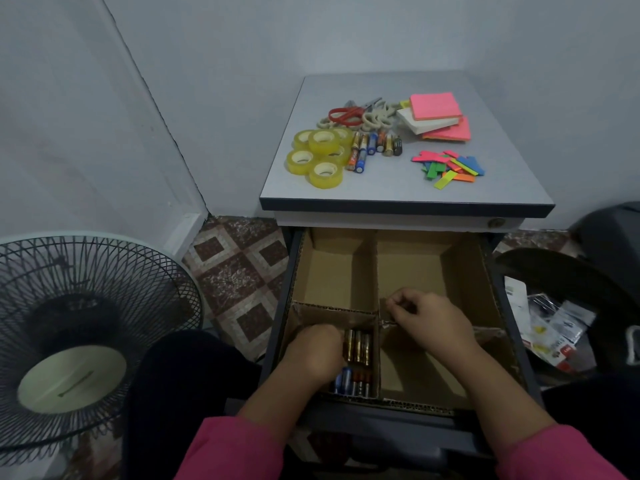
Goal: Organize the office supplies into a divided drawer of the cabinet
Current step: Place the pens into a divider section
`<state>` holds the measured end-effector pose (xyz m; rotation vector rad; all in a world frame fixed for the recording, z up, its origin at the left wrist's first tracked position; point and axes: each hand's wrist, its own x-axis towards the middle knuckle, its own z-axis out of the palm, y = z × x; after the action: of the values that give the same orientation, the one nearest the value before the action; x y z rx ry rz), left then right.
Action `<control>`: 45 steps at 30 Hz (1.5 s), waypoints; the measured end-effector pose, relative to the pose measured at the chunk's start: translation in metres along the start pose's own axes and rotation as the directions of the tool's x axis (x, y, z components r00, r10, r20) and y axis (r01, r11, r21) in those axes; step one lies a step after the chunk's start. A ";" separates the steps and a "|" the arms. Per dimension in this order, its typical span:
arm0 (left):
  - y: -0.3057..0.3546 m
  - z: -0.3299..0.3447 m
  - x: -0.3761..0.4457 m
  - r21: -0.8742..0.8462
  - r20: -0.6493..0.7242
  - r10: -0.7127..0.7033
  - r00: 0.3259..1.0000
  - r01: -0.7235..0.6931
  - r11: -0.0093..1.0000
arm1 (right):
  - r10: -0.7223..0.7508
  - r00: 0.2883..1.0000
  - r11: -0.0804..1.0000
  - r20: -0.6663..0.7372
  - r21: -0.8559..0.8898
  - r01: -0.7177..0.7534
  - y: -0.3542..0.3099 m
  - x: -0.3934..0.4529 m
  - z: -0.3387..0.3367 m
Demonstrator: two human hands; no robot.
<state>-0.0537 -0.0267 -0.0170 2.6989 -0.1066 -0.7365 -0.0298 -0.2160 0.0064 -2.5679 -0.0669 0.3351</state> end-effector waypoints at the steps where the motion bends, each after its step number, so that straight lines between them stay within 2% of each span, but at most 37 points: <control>1: 0.000 -0.002 -0.001 -0.010 -0.002 -0.001 1.000 0.001 1.000 | -0.003 1.000 1.000 0.002 0.006 0.003 0.000 0.000 0.000; 4: 0.001 -0.010 -0.007 -0.073 -0.013 0.025 1.000 -0.026 0.997 | -0.031 0.997 0.993 -0.066 0.109 0.038 0.002 -0.001 0.001; 7: 0.004 -0.030 -0.014 -0.171 -0.040 0.112 0.993 -0.118 0.978 | -0.074 0.964 0.964 -0.256 0.229 0.135 -0.001 -0.004 -0.001; 8: 0.007 -0.040 -0.017 -0.222 -0.060 0.127 0.990 -0.138 0.965 | -0.124 0.924 0.960 -0.361 0.193 0.204 -0.002 -0.004 -0.003; 10: 0.015 -0.061 -0.021 -0.346 -0.129 0.123 0.984 -0.161 0.924 | -0.261 0.784 0.935 -0.564 0.055 0.351 -0.007 0.001 -0.010; 12: 0.023 -0.080 -0.021 -0.431 -0.264 0.099 0.959 -0.210 0.878 | -0.359 0.667 0.906 -0.653 -0.071 0.418 -0.017 0.010 -0.019; 14: 0.030 -0.096 -0.012 -0.414 -0.465 0.087 0.881 -0.304 0.858 | -0.409 0.629 0.890 -0.661 -0.136 0.435 -0.031 0.022 -0.031; 16: 0.038 -0.110 0.002 -0.314 -0.673 0.078 0.736 -0.379 0.870 | -0.428 0.636 0.885 -0.642 -0.154 0.440 -0.046 0.039 -0.043; 18: 0.048 -0.125 0.019 -0.180 -0.812 0.072 0.580 -0.366 0.913 | -0.423 0.679 0.893 -0.600 -0.149 0.424 -0.060 0.060 -0.053; 20: 0.059 -0.139 0.033 -0.068 -0.865 0.081 0.496 -0.275 0.959 | -0.397 0.740 0.910 -0.543 -0.125 0.396 -0.072 0.081 -0.063; 21: 0.063 -0.146 0.039 -0.009 -0.868 0.105 0.485 -0.227 0.974 | -0.386 0.767 0.917 -0.512 -0.122 0.380 -0.077 0.091 -0.068; 23: 0.069 -0.159 0.048 0.097 -0.843 0.162 0.513 -0.150 0.984 | -0.397 0.791 0.916 -0.466 -0.153 0.370 -0.084 0.107 -0.074; 26: 0.072 -0.168 0.056 0.207 -0.785 0.211 0.582 -0.075 0.975 | -0.461 0.775 0.887 -0.432 -0.263 0.380 -0.088 0.121 -0.075; 30: 0.068 -0.164 0.065 0.307 -0.776 0.276 0.567 -0.042 0.951 | -0.504 0.750 0.856 -0.429 -0.363 0.368 -0.084 0.121 -0.077; 33: 0.063 -0.154 0.067 0.283 -0.827 0.274 0.490 -0.057 0.957 | -0.510 0.714 0.858 -0.480 -0.343 0.383 -0.078 0.113 -0.075; 36: 0.062 -0.148 0.068 0.277 -0.855 0.276 0.440 -0.063 0.959 | -0.477 0.717 0.877 -0.508 -0.325 0.354 -0.076 0.102 -0.072; 45: 0.074 -0.154 0.068 0.354 -0.808 0.295 0.510 0.018 0.935 | -0.266 0.773 0.964 -0.576 -0.140 0.227 -0.076 0.090 -0.076</control>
<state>0.0836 -0.0605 0.1005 2.9623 -0.2083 0.8075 0.0775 -0.1797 0.0890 -2.5634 -0.1839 -0.5865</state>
